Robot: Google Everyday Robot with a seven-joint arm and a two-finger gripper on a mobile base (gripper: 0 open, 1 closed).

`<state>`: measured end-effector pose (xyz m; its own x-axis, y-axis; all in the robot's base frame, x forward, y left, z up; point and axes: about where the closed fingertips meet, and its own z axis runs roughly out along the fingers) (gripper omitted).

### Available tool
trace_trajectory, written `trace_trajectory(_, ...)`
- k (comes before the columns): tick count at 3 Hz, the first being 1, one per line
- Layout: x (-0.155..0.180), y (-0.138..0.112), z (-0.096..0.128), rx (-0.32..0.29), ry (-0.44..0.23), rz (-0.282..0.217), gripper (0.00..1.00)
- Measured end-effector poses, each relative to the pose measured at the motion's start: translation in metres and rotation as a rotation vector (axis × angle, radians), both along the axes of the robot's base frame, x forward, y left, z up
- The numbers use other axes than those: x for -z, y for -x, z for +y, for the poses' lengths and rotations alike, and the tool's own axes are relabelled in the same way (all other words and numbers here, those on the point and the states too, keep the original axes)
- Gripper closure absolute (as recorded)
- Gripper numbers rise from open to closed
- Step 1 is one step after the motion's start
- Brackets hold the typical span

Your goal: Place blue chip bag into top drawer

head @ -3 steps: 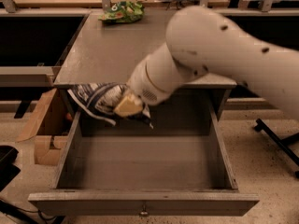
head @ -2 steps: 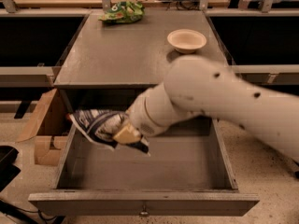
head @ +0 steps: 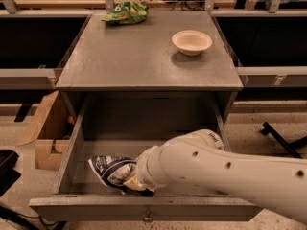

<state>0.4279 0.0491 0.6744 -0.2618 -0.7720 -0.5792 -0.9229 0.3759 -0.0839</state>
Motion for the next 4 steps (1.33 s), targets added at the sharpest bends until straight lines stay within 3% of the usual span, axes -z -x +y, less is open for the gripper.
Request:
trace_trajectory(1, 0.0263, 0.0125, -0.0002, -0.001, 0.033, 0.014, 0.83)
trace_trajectory(2, 0.0261, 0.0125, -0.0002, -0.001, 0.033, 0.014, 0.61)
trace_trajectory(3, 0.0261, 0.0125, -0.0002, -0.001, 0.033, 0.014, 0.37)
trace_trajectory(4, 0.0261, 0.0125, -0.0002, -0.001, 0.033, 0.014, 0.06)
